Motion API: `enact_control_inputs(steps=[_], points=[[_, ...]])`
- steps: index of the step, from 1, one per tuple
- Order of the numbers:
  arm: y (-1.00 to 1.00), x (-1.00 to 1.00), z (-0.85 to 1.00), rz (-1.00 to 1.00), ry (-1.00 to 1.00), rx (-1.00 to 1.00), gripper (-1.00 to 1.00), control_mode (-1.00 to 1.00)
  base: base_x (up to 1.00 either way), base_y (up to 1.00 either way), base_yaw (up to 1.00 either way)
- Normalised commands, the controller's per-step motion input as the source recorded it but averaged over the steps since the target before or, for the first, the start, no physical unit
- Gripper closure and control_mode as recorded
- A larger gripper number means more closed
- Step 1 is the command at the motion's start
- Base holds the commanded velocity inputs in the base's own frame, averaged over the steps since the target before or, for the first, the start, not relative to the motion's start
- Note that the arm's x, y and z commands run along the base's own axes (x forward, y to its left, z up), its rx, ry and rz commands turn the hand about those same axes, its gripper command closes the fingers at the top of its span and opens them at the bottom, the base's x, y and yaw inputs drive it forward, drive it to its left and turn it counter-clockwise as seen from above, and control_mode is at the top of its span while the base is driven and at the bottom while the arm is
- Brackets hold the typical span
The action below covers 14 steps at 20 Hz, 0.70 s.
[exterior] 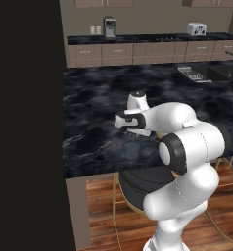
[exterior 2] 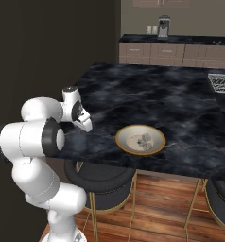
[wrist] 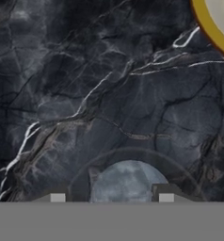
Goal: There are four ice cubes in the ice bowl. Place two ice cubes in each glass of water.
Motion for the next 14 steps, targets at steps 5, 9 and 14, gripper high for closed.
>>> enact_control_inputs(steps=[5,9,14], points=[[0.00,0.00,0.11,0.00,0.00,0.01,-1.00,-1.00,0.00,0.00,0.00],[0.00,0.01,0.44,0.00,0.00,0.01,-1.00,-1.00,0.00,0.00,0.00],[-0.44,0.03,0.45,0.00,0.02,0.01,-1.00,-1.00,0.00,0.00,0.00]])
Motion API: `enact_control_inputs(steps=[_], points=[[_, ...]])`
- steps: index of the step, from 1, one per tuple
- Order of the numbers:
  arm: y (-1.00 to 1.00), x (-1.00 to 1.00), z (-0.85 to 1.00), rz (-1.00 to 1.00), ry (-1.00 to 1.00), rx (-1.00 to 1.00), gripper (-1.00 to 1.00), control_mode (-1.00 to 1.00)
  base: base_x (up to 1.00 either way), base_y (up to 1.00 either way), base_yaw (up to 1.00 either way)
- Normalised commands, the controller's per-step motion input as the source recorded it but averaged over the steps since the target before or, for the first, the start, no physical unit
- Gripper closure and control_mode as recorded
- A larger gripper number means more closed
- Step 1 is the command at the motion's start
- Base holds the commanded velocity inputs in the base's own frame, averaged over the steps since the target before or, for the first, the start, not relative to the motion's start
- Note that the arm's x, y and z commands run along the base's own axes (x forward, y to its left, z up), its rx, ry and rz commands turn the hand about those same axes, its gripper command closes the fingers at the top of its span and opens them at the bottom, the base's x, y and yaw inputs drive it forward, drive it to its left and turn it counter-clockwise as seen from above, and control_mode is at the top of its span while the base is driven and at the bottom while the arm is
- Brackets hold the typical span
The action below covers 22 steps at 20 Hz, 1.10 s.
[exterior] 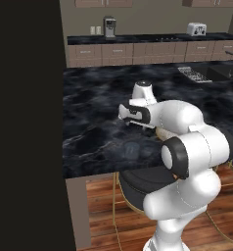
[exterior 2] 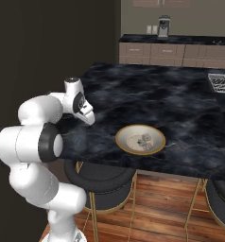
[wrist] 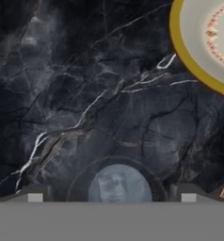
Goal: There are four ice cubes in the ice bowl. Place two ice cubes in each glass of water.
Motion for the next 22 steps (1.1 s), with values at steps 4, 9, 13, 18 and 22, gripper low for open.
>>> enact_control_inputs(steps=[4,9,13,18,22], points=[[-1.00,-0.08,-0.03,-0.02,0.08,0.00,-1.00,-1.00,0.00,0.00,0.00],[-0.86,0.19,-0.01,-0.01,0.09,0.00,-1.00,-1.00,0.00,0.00,0.00],[-0.69,0.14,0.01,-0.03,0.04,0.00,-1.00,-1.00,0.00,0.00,0.00],[-0.78,0.10,0.01,0.00,-0.01,0.12,-1.00,-1.00,0.00,0.00,0.00],[-1.00,0.15,-0.01,0.00,0.00,0.14,-1.00,-1.00,0.00,0.00,0.00]])
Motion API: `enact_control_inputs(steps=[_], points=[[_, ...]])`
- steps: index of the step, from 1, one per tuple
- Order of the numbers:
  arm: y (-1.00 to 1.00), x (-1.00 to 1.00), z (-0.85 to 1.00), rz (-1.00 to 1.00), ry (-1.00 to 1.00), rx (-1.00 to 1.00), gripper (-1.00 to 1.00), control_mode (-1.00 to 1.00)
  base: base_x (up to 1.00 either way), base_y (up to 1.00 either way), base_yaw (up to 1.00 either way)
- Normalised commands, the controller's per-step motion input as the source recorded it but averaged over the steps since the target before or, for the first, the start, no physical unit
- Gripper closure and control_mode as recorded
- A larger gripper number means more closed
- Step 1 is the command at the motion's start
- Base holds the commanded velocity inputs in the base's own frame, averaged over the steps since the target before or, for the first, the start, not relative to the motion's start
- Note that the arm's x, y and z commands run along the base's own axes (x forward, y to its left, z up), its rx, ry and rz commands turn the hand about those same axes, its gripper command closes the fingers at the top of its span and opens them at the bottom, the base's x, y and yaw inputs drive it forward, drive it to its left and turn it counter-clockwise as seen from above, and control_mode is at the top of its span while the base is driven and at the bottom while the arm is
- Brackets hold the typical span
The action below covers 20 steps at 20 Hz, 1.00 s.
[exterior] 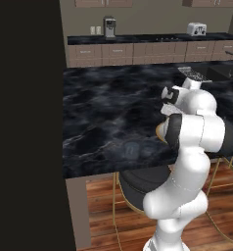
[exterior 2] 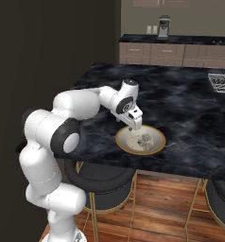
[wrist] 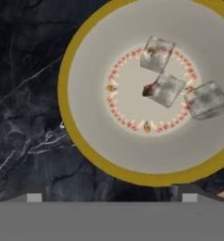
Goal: There are four ice cubes in the ice bowl. Place two ice cubes in each glass of water.
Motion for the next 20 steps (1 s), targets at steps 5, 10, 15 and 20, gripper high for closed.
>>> enact_control_inputs(steps=[5,10,15,20], points=[[-0.99,0.32,-0.22,0.01,0.02,0.07,-1.00,-1.00,0.00,0.00,0.00],[-0.30,0.09,-0.26,0.16,0.00,0.00,-1.00,-1.00,0.00,0.00,0.00],[-0.11,0.01,-0.26,0.24,0.00,-0.04,-1.00,-1.00,0.00,0.00,0.00],[0.00,0.00,-0.01,0.26,0.00,-0.12,-1.00,-1.00,0.00,0.00,0.00]])
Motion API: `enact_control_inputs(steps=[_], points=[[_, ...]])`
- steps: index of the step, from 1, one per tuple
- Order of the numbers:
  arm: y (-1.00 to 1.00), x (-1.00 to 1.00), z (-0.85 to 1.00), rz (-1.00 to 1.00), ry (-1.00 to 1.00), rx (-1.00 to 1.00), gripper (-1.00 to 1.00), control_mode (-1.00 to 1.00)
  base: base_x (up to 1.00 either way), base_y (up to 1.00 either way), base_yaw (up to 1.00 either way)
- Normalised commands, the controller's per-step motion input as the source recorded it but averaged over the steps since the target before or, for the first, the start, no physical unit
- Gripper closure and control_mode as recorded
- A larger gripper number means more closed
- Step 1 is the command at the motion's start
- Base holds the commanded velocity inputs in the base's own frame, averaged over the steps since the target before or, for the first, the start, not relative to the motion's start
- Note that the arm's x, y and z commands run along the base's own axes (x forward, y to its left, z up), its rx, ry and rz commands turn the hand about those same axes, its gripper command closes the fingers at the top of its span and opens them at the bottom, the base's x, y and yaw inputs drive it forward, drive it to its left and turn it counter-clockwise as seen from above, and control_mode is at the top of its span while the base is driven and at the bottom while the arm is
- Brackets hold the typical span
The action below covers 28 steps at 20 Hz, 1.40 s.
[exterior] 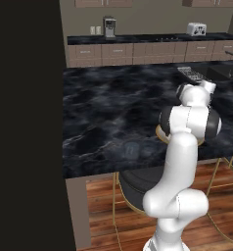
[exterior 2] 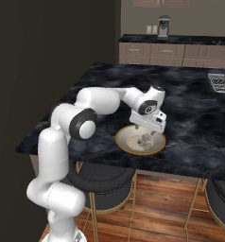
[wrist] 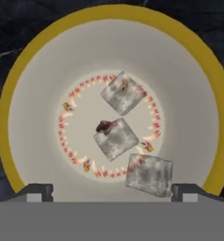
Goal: There are four ice cubes in the ice bowl. Place two ice cubes in each glass of water.
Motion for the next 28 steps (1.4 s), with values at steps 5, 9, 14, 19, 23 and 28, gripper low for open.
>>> enact_control_inputs(steps=[5,9,14,19,23,28], points=[[0.15,-0.05,-0.18,0.25,0.00,-0.11,-1.00,-1.00,0.00,0.00,0.00],[0.37,-0.25,-0.37,0.21,-0.05,0.00,-1.00,-1.00,0.00,0.00,0.00],[0.04,-0.07,-0.25,0.07,-0.06,-0.04,-1.00,-1.00,0.00,0.00,0.00],[-0.02,0.01,-0.02,0.03,-0.02,-0.11,-1.00,-1.00,0.00,0.00,0.00],[-0.01,0.09,-0.03,0.06,-0.02,-0.07,-1.00,-1.00,0.00,0.00,0.00],[-0.02,0.03,-0.12,0.07,0.00,-0.01,-1.00,-1.00,0.00,0.00,0.00]])
